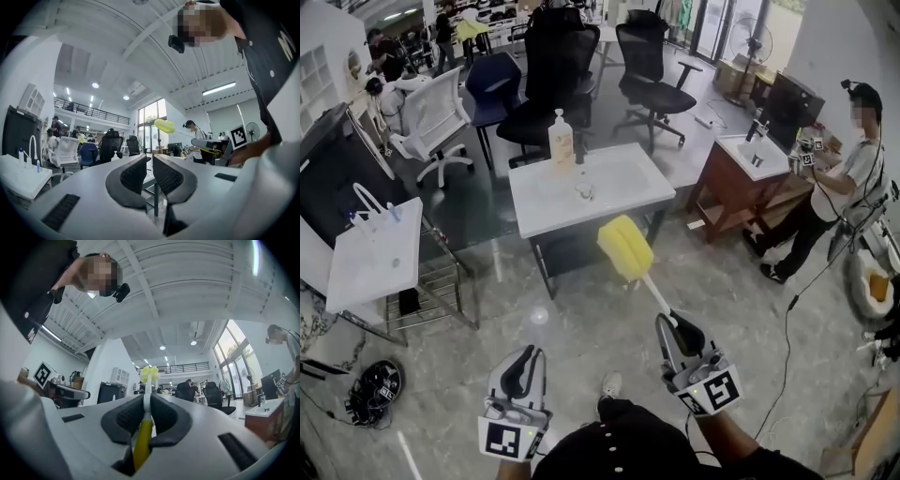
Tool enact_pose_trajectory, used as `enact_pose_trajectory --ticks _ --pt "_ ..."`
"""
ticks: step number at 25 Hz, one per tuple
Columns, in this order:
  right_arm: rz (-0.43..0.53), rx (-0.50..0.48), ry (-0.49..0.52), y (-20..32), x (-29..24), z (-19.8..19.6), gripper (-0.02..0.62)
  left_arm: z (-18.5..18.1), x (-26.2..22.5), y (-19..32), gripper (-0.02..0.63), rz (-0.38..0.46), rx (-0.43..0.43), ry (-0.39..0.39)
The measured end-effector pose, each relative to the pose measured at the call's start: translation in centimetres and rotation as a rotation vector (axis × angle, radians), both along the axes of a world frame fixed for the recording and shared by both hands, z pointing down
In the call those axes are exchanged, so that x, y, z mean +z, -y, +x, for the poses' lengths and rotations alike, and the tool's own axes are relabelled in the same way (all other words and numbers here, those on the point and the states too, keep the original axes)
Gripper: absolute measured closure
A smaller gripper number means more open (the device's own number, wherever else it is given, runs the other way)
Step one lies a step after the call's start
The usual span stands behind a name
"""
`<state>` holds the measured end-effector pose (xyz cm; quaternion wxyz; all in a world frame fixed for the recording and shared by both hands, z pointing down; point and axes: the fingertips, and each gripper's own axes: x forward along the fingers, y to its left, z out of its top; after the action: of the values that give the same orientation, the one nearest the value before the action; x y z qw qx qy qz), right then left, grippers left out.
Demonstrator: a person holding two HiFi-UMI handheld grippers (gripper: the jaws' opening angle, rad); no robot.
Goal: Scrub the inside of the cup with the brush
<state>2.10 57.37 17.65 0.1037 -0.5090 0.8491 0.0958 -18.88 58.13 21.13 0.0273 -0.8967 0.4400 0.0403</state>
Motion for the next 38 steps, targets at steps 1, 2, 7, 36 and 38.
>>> enact_pose_trajectory --ticks 1,2,7,36,38 --pt "0.0 -0.003 0.0 1.2 -0.1 0.3 0.546 0.3 -0.3 1.2 0.56 0.004 -0.001 0.0" --pt "0.001 -0.005 -0.002 2.3 -0.3 0.5 0.546 0.7 -0.5 2.3 0.56 -0.002 -0.001 0.0" --pt "0.002 -0.011 -0.016 6.8 -0.5 1.9 0.546 2.8 -1.0 6.8 0.56 -0.029 -0.001 -0.023" --pt "-0.021 0.035 0.011 26.6 1.3 9.4 0.546 9.7 1.1 27.2 0.56 -0.044 0.023 0.006" --pt "-0.022 0.044 0.011 29.1 1.1 9.6 0.546 10.0 0.9 30.1 0.56 -0.037 0.035 0.009"
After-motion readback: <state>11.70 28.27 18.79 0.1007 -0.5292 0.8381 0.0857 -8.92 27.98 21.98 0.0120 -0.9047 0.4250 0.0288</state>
